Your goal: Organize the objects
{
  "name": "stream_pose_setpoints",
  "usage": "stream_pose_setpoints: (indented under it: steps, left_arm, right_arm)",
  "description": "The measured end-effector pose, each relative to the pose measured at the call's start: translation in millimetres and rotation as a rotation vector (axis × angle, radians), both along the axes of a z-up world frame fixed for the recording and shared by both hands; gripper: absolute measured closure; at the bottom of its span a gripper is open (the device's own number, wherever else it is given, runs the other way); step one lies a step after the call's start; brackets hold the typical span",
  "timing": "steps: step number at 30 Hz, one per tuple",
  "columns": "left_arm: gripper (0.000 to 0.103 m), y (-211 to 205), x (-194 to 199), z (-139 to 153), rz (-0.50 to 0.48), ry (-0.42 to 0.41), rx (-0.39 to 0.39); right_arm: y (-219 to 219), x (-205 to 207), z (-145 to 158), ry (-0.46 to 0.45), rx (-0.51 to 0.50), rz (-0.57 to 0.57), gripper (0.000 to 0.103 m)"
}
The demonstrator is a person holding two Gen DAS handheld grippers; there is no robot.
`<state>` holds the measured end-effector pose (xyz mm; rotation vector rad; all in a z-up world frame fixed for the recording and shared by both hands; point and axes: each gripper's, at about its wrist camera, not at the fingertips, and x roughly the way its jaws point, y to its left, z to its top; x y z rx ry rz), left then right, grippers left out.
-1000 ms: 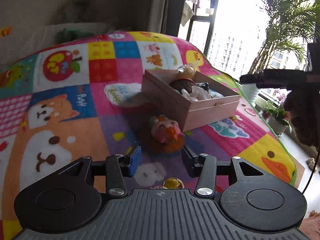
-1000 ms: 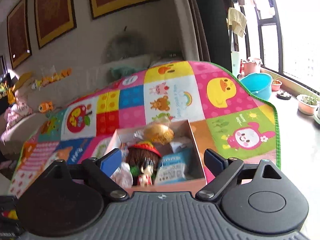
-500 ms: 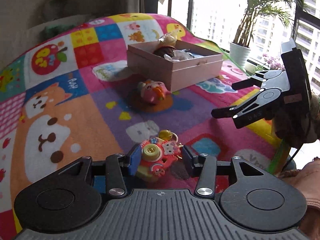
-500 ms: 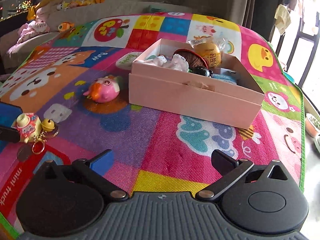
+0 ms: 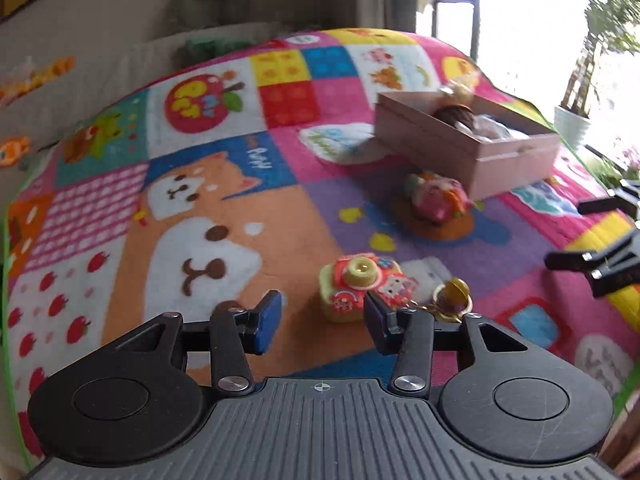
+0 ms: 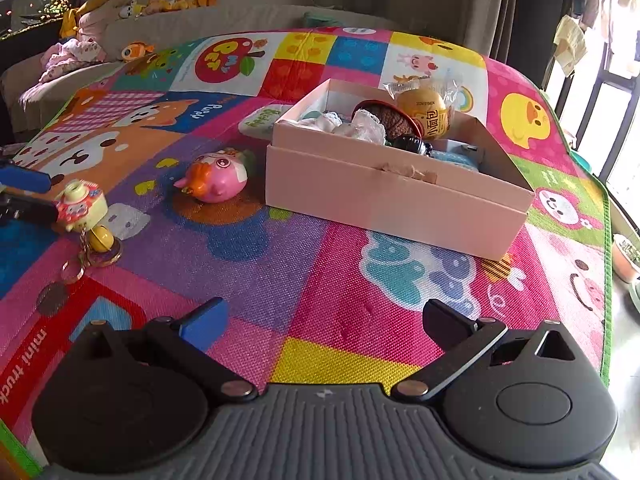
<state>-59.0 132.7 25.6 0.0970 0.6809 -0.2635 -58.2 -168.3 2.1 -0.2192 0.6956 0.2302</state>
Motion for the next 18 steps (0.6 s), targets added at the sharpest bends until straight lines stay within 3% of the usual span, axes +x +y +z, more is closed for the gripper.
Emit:
stream_pose_setpoints:
  steps: [4, 6, 10, 14, 18]
  left_arm:
    - [0.054, 18, 5, 2, 0.015, 0.046, -0.23]
    - [0.054, 12, 11, 0, 0.03, 0.06, -0.265]
    - [0.053, -19, 16, -4, 0.06, 0.015, -0.15]
    - [0.051, -46, 15, -10, 0.029, -0.064, 0.001]
    - [0.05, -43, 19, -12, 0.037, -0.067, -0.023]
  right_arm:
    - [0, 1, 0, 0.005, 0.004, -0.002, 0.0]
    - [0, 1, 0, 0.007, 0.005, -0.004, 0.0]
    - [0, 1, 0, 0.005, 0.004, -0.006, 0.0]
    - [0, 1, 0, 0.005, 0.004, -0.005, 0.0]
    - [-1, 2, -1, 0.012, 0.012, -0.005, 0.0]
